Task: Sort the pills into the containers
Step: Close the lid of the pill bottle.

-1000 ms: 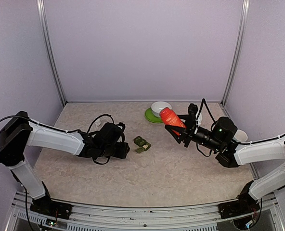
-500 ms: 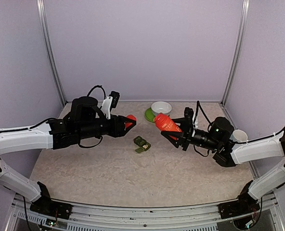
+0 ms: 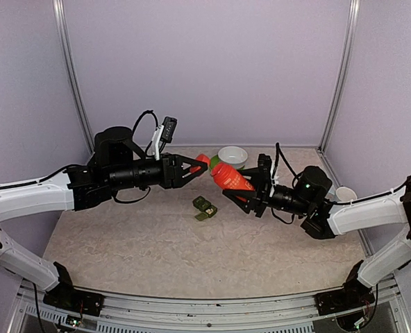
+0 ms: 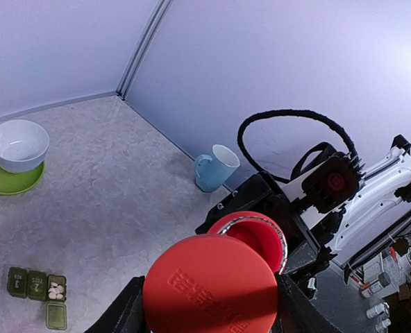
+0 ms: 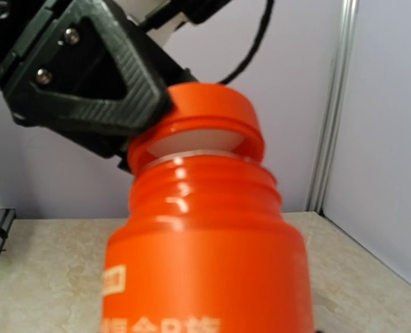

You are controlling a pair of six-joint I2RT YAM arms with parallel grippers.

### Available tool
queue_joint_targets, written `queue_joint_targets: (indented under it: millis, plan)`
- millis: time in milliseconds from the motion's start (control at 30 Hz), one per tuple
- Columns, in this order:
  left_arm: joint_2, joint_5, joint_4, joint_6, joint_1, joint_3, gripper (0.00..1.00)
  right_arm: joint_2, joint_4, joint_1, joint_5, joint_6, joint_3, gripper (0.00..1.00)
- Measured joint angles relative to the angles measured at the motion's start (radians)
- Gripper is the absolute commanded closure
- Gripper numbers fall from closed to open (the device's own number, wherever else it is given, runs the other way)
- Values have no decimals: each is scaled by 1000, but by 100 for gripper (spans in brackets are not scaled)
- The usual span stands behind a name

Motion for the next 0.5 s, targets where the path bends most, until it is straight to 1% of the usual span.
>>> queue_joint_targets:
  millis: [200, 500]
  plan:
    - [21, 60, 52, -44, 0, 0, 61, 14, 3, 25, 1, -3, 21, 79]
    - [50, 99, 103, -85, -7, 0, 60, 35, 9, 38, 9, -5, 38, 79]
